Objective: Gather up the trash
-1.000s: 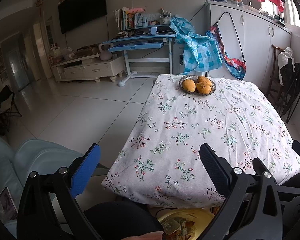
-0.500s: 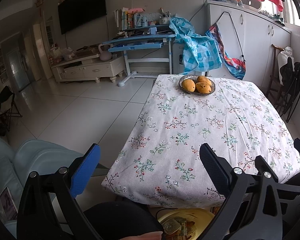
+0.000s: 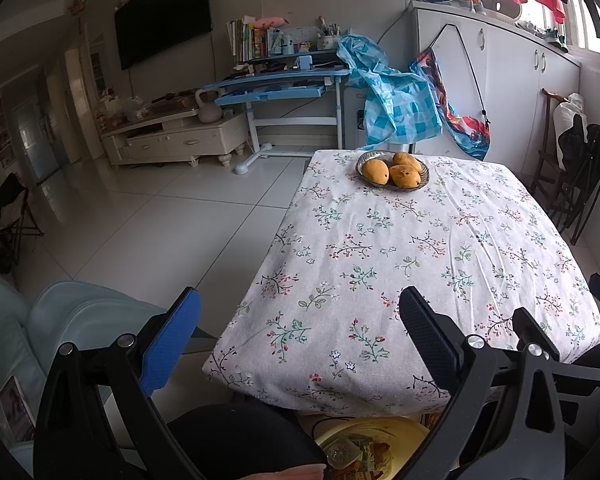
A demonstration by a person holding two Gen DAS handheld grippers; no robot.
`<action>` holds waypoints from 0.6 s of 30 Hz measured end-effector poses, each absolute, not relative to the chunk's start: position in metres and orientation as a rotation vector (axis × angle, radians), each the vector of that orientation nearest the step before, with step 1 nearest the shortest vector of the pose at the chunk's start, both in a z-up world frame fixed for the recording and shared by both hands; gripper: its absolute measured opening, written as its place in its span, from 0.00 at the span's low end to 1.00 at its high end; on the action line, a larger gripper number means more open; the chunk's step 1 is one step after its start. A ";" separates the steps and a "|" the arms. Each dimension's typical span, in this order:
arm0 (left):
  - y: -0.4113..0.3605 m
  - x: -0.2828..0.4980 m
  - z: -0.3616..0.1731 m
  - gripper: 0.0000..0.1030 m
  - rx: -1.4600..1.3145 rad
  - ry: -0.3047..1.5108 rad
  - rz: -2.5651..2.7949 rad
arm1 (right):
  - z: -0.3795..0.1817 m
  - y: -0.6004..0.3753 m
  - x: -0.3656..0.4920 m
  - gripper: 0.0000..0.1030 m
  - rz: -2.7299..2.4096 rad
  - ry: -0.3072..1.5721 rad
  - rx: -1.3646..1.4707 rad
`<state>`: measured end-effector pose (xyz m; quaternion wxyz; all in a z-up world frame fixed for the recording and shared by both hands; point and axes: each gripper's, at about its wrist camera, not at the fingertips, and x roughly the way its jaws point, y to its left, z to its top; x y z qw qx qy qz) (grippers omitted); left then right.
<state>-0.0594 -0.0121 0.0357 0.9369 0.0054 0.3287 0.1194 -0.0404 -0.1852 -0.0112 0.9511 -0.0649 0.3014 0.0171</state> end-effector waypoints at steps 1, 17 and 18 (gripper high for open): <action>-0.012 -0.059 0.036 0.93 0.012 0.671 0.244 | -0.011 -0.185 -0.041 0.93 0.035 0.613 -0.132; -0.013 -0.060 0.035 0.93 0.012 0.670 0.238 | -0.009 -0.189 -0.039 0.93 0.027 0.610 -0.131; -0.013 -0.060 0.035 0.93 0.012 0.670 0.237 | -0.009 -0.189 -0.039 0.93 0.026 0.610 -0.131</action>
